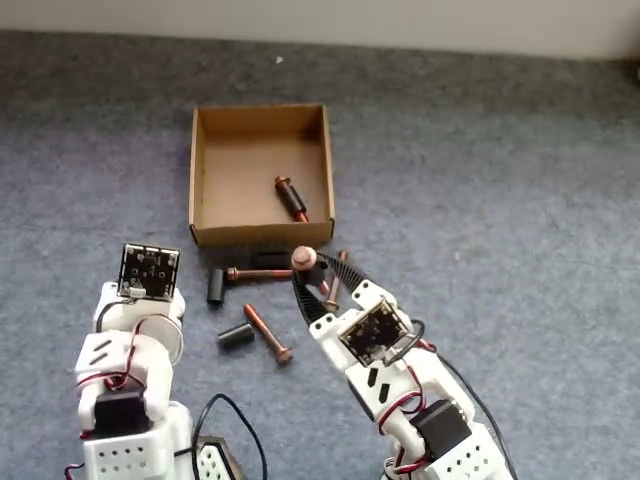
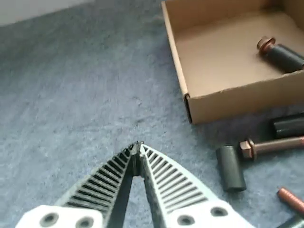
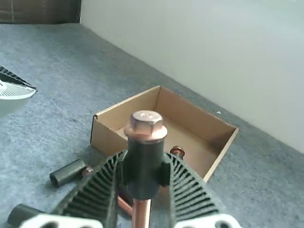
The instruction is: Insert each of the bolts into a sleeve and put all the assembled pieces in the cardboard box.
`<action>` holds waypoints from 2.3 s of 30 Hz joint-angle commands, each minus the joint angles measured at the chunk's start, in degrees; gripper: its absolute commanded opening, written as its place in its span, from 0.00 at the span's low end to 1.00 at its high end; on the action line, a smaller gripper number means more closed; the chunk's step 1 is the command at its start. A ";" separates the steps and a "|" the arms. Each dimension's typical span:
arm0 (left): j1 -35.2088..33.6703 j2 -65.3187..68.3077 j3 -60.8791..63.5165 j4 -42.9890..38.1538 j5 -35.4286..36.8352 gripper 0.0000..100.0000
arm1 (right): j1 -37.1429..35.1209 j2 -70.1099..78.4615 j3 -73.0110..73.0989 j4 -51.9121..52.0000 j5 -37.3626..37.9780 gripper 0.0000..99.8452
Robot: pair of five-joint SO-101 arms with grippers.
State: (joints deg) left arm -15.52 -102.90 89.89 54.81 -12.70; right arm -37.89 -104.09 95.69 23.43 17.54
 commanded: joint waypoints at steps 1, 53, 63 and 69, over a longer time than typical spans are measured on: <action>-1.89 -0.48 5.49 -3.87 -0.97 0.01 | 0.31 -0.31 2.51 1.01 -0.53 0.00; -0.04 0.04 7.25 -3.69 -9.14 0.01 | 9.54 106.51 -49.63 -43.30 -3.34 0.09; -0.04 0.04 7.25 -3.69 -9.14 0.01 | 9.54 102.90 -49.27 -39.16 -3.08 0.10; -1.27 -0.40 7.25 -3.87 -9.05 0.01 | 9.19 88.22 -44.44 -32.31 -3.16 0.10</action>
State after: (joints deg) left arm -16.22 -102.73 96.04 51.30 -21.14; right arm -28.92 -6.86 49.54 -13.41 14.64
